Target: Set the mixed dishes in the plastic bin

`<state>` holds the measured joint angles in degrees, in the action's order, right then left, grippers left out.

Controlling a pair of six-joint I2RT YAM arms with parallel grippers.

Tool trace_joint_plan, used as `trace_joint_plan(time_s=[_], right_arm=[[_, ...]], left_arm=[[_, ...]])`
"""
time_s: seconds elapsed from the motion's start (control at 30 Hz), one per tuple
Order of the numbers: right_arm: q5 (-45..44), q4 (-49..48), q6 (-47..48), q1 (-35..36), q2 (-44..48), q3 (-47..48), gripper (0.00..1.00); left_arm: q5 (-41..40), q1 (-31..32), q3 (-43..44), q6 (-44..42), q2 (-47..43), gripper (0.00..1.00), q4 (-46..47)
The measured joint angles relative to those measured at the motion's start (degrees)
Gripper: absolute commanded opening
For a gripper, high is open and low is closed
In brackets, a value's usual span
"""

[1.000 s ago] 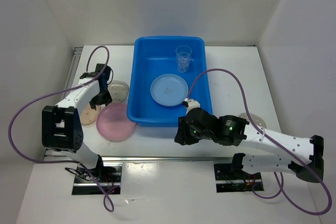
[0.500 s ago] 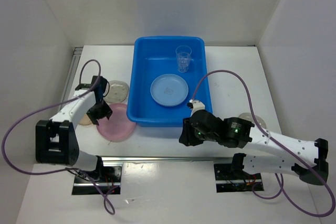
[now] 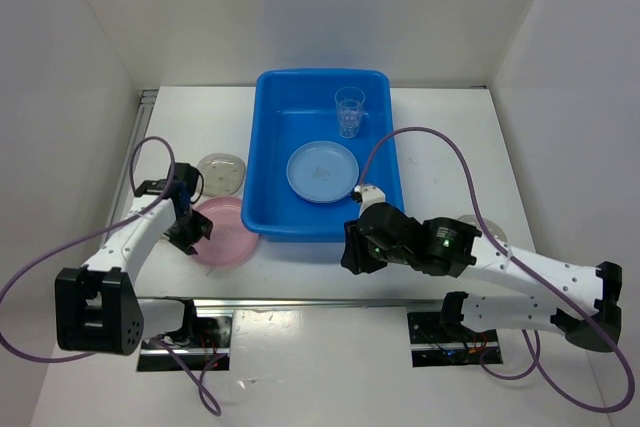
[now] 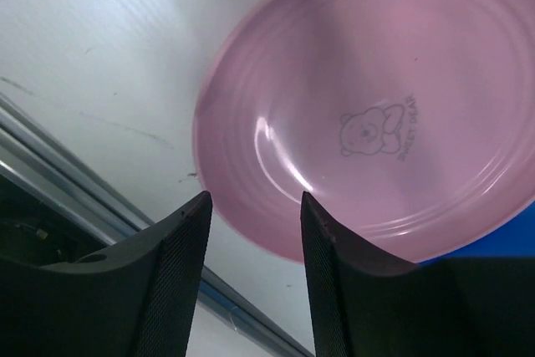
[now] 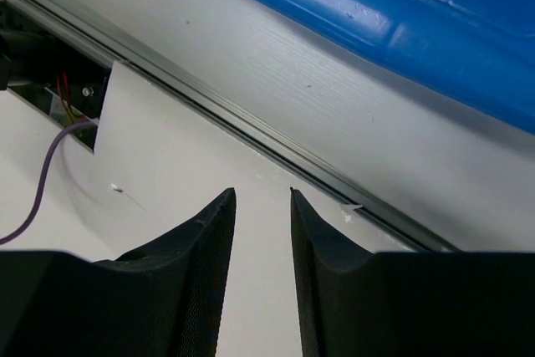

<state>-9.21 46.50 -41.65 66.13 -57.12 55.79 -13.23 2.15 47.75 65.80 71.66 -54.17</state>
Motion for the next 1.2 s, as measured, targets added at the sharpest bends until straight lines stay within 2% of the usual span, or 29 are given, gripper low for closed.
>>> trace_joint_plan(time_s=[0.27, 0.43, 0.73, 1.2], right_arm=[[0.46, 0.26, 2.47, -0.63, -1.49, 0.79, 0.38], [0.68, 0.31, 3.43, -1.03, -1.55, 0.94, 0.38], [0.9, 0.76, 4.04, -1.46, -1.55, 2.32, 0.38], [1.11, 1.81, 4.04, -2.05, -1.9, 3.21, 0.38]], left_arm=[[0.26, 0.52, -0.39, 4.98, -3.56, 0.54, -3.78], [0.7, 3.8, -0.39, 8.07, -3.02, 0.54, -4.37], [5.66, 8.02, -7.61, 15.28, -1.81, 0.53, -0.44], [7.37, 8.61, -14.95, 21.59, -5.7, 0.45, 5.75]])
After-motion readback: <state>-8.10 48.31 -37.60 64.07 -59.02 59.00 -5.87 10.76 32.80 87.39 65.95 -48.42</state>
